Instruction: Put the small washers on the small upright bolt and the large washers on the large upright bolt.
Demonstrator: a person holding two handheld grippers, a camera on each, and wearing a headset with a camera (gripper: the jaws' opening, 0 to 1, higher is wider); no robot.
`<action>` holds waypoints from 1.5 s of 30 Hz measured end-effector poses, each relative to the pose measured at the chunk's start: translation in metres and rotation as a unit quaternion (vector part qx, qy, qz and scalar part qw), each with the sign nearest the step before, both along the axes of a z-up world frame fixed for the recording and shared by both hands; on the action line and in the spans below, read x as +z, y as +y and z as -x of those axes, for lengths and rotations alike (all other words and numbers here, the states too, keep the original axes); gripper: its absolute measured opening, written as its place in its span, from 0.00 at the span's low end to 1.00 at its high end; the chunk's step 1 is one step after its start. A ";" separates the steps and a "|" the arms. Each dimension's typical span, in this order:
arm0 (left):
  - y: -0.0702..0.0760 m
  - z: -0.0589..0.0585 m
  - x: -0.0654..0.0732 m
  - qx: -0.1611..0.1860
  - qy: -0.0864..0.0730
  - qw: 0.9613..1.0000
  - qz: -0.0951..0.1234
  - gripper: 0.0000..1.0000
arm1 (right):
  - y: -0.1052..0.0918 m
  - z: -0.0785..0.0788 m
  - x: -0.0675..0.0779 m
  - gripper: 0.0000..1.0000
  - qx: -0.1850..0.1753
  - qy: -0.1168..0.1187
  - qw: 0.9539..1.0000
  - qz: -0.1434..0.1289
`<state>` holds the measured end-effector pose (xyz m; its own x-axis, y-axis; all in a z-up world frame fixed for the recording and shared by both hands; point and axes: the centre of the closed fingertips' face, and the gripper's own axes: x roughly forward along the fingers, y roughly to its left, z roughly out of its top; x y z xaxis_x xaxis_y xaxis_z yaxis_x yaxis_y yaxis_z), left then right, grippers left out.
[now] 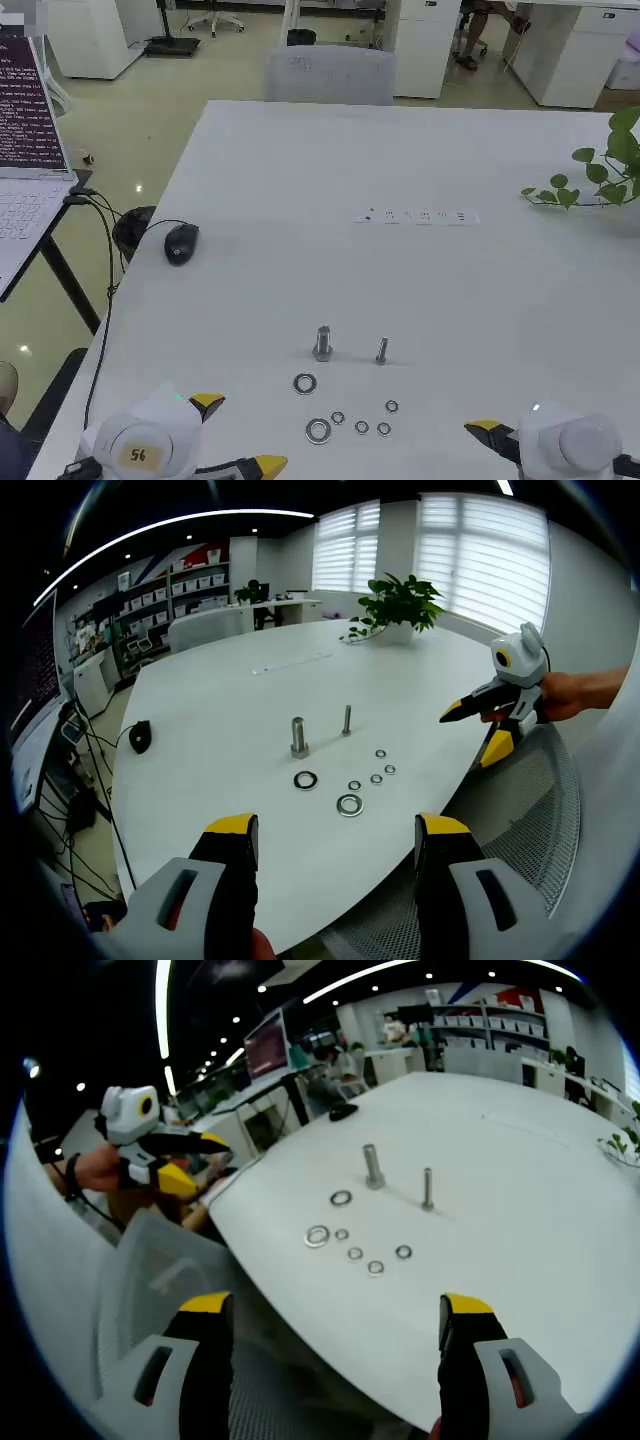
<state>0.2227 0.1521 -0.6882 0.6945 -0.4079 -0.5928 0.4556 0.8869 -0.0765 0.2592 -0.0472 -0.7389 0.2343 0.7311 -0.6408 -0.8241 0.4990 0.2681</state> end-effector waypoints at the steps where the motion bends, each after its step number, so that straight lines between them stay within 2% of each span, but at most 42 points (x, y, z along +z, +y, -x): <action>1: 0.000 0.000 0.000 0.000 0.001 1.000 -0.001 0.62 | 0.000 0.000 0.000 0.81 -0.001 0.000 1.000 0.000; 14: 0.001 0.001 0.000 0.005 0.000 1.000 -0.002 0.62 | -0.002 0.002 -0.003 0.80 -0.007 0.002 1.000 -0.003; 27: 0.003 0.011 -0.002 0.008 0.003 1.000 -0.003 0.62 | -0.003 0.009 -0.006 0.76 -0.004 0.007 1.000 -0.002; 29: 0.004 0.012 -0.002 0.009 0.003 1.000 -0.004 0.62 | -0.005 0.009 -0.010 0.76 0.006 0.008 1.000 0.008; 35: 0.008 0.015 -0.001 0.022 0.002 1.000 0.000 0.61 | -0.006 0.000 -0.006 0.74 0.014 0.000 1.000 0.015; 45: -0.002 0.011 0.006 0.025 -0.011 1.000 0.009 0.61 | 0.001 -0.015 -0.010 0.67 0.042 -0.009 0.998 0.042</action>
